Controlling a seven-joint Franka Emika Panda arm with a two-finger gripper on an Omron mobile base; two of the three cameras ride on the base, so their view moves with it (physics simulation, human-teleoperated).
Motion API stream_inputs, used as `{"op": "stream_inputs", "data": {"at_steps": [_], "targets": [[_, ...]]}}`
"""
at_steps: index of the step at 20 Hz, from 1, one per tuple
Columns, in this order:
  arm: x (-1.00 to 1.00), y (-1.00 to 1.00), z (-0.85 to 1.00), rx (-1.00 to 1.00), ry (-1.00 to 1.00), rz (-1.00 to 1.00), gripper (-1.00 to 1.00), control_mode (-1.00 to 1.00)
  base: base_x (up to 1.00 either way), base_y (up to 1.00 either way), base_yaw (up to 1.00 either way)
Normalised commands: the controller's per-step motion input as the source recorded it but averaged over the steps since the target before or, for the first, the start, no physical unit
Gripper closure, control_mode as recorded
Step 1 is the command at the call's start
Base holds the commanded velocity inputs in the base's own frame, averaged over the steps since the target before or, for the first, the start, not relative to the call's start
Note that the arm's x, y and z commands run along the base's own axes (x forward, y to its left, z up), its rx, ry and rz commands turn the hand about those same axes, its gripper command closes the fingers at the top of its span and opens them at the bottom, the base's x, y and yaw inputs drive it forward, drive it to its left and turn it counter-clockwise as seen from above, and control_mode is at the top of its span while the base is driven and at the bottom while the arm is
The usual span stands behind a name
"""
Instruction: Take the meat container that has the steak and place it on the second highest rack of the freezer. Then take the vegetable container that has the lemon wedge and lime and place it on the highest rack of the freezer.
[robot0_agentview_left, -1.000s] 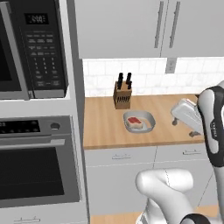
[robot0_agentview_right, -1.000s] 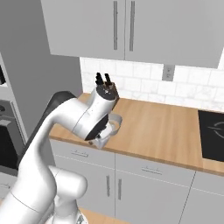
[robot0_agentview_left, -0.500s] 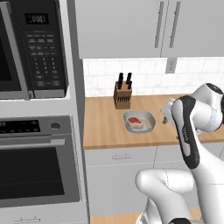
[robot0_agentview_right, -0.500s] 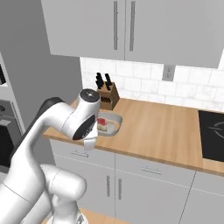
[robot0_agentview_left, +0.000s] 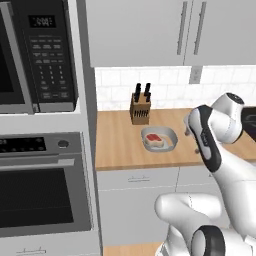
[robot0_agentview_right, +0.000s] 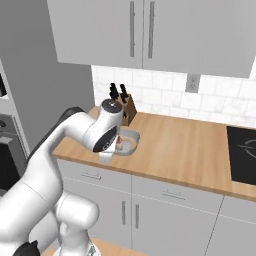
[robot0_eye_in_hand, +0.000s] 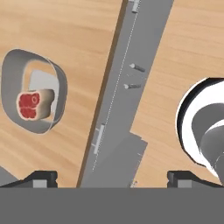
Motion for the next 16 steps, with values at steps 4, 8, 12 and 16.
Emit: {"op": "stream_inputs", "data": {"at_steps": [4,8,12,16], "targets": [[0.16,0.00,-0.08,0.00,0.00,0.00,-1.00,-1.00,0.00,0.00,0.00],[0.15,0.00,-0.30,0.00,0.00,0.00,-1.00,-1.00,0.00,0.00,0.00],[0.32,0.00,-0.50,0.02,0.02,-0.03,-1.00,-1.00,0.00,0.00,0.00],[0.32,0.01,-0.39,0.01,0.01,-0.09,-1.00,-1.00,0.00,0.00,0.00]]}}
